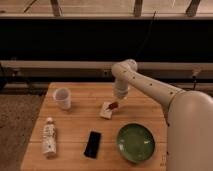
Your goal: Place the pepper on the white sponge
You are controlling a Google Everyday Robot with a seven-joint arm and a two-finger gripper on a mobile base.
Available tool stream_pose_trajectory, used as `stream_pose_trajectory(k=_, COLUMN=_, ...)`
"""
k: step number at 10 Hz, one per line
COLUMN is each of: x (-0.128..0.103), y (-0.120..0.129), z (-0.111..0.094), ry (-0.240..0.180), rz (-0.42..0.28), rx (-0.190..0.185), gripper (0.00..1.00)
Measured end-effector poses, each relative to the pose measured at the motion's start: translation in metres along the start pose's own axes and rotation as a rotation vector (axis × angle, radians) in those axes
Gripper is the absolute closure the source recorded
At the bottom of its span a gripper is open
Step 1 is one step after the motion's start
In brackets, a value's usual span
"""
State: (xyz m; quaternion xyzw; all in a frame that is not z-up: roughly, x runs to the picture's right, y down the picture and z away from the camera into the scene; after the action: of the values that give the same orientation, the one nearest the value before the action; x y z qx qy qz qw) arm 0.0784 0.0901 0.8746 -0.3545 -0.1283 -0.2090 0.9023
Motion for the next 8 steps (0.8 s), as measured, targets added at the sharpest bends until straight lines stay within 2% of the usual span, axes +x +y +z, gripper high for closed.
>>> stream_pose_trajectory(k=4, x=-0.033, y=-0.008, z=-0.009, ry=-0.031, rz=-0.092, rx=0.001, gripper=1.00)
stream_pose_trajectory(k=8, x=-0.057, y=0.001, z=-0.003, ry=-0.048, rz=-0.159, rx=-0.026, gripper=1.00)
